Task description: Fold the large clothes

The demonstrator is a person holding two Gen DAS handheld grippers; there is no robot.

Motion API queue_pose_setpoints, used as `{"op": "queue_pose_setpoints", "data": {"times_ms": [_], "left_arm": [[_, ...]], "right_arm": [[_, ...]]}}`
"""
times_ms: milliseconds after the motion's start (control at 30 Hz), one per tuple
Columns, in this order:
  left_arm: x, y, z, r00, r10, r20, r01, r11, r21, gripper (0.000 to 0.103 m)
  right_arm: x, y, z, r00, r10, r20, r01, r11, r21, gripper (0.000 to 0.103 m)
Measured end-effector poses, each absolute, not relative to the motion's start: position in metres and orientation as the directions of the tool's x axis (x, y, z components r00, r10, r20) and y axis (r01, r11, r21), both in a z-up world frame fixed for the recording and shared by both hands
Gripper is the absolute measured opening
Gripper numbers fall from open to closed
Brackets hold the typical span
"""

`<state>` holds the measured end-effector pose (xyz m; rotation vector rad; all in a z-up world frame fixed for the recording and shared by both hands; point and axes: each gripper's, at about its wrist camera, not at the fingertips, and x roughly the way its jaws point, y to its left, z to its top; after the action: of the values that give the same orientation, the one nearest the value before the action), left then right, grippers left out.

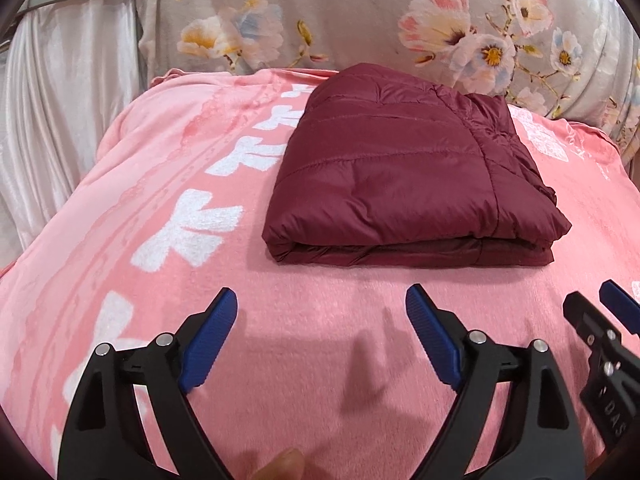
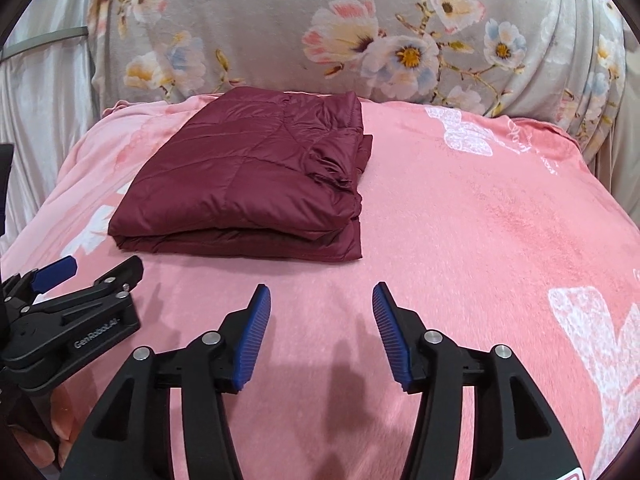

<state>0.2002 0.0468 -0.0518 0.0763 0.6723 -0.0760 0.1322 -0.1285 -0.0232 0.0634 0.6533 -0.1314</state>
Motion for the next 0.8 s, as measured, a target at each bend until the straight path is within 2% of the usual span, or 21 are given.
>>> {"op": "queue_pose_setpoints", "data": {"times_ms": [367,433,800], "left_arm": [[0.186,0.037,-0.052,0.794,-0.026,-0.607,0.109,0.989,0.099,0.088],[0.184,0.035,-0.052,0.798,-0.025,-0.602,0.11,0.988,0.104,0.092],[0.18,0.03,-0.052,0.8,-0.027,-0.599,0.118,0.987,0.113,0.092]], "right_arm": [[0.127,-0.126,-0.027,0.774,-0.1,-0.625,0.155,0.987,0.034,0.056],[0.128,-0.124,-0.028,0.772,-0.103,-0.627,0.151,0.988,0.023,0.056],[0.126,-0.118,-0.029,0.771,-0.11,-0.628,0.146,0.989,0.006,0.056]]}}
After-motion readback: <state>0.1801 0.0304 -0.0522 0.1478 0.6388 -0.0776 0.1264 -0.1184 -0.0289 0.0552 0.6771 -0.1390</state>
